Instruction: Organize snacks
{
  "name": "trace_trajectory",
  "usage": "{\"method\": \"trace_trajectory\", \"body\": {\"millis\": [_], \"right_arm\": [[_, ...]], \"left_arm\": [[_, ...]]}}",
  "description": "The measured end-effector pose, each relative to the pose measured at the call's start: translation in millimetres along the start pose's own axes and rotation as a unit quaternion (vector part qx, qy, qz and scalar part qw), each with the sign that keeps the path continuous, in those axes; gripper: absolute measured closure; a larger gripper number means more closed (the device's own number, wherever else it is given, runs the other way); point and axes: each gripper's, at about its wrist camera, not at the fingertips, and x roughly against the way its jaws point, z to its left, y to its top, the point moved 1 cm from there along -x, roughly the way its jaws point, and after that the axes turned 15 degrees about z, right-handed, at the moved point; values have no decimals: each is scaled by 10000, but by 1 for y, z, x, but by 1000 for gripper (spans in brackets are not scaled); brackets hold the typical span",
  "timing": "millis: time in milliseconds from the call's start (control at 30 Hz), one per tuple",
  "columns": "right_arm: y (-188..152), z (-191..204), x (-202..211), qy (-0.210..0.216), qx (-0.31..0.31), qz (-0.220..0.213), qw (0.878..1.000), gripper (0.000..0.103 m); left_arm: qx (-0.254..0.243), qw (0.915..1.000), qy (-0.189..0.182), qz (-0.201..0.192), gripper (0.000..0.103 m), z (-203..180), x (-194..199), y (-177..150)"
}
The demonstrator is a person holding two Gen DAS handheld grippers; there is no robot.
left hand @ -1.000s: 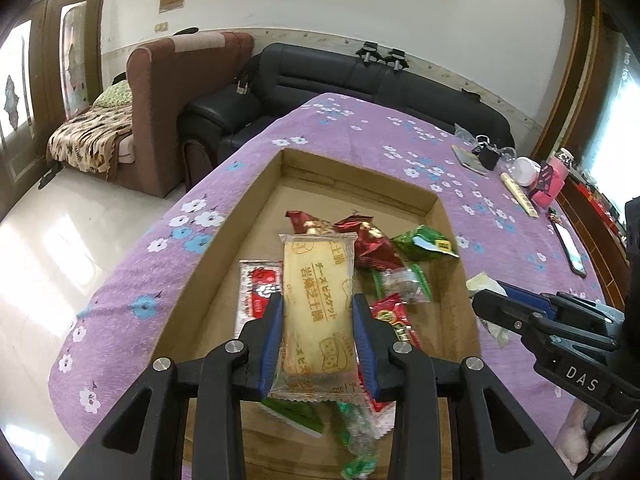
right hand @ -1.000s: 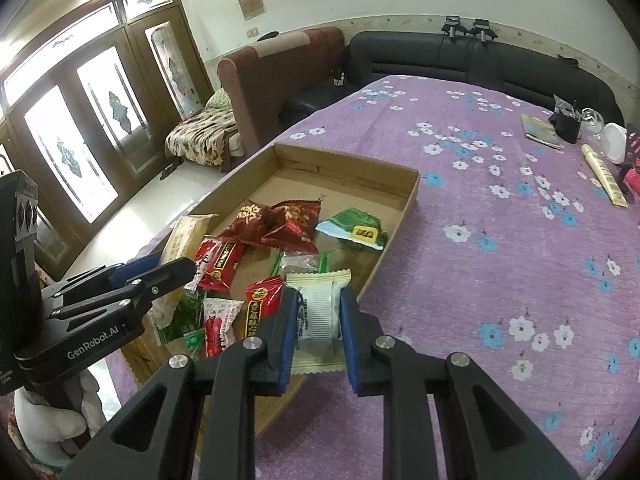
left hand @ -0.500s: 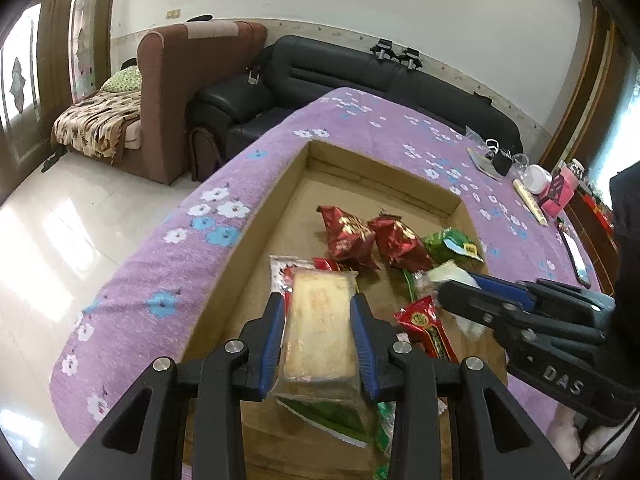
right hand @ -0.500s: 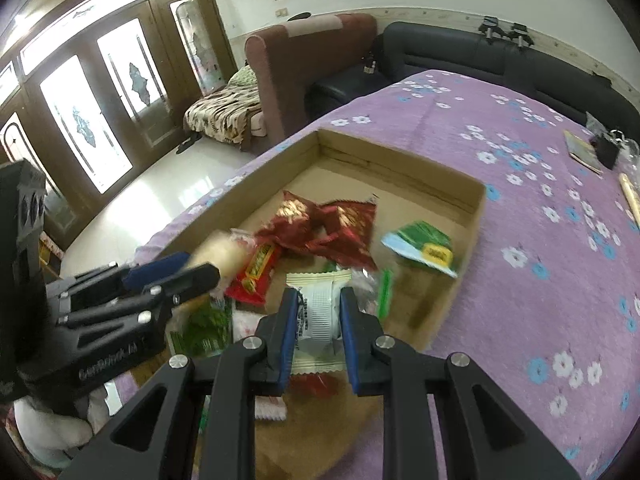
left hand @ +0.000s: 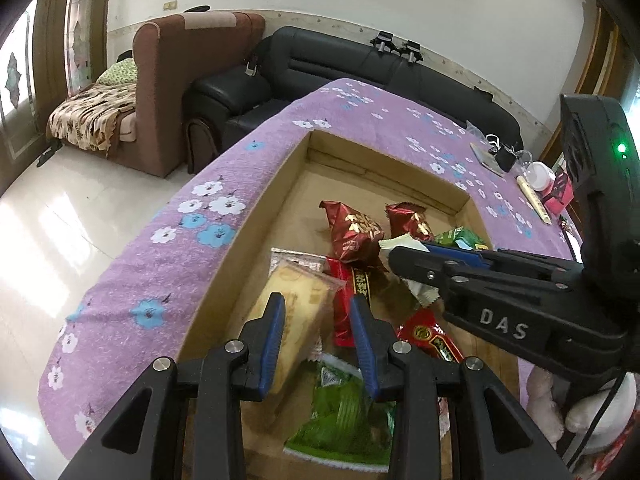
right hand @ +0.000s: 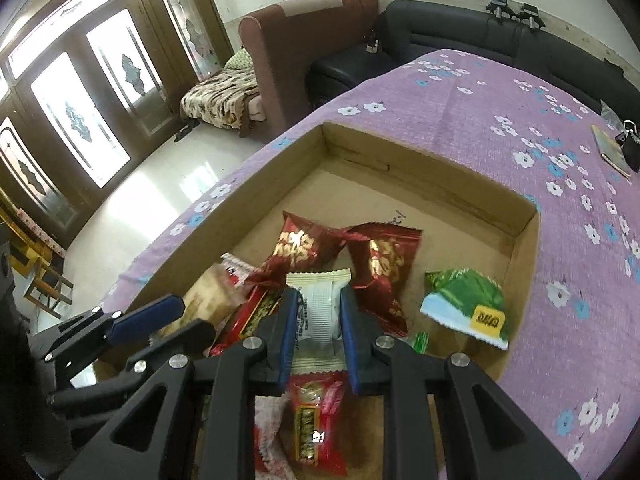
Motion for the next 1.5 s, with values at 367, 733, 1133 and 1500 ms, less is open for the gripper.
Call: {"method": "trace_trajectory", "body": {"millis": [367, 733, 1133, 1500], "right_arm": [[2, -6, 7, -13, -105, -51, 9999, 79], [23, 21, 19, 1049, 134, 242, 9941, 63], [27, 20, 2, 1469, -292, 442, 9877, 63], [14, 28, 0, 1973, -384, 593, 9778, 63]], "left_arm": [[158, 9991, -368, -161, 53, 4, 7, 5], [592, 9888, -682, -1184, 31, 39, 80, -22], [1055, 9829, -733, -1319, 29, 67, 86, -34], [719, 9862, -396, -1439, 25, 48, 99, -41]]}}
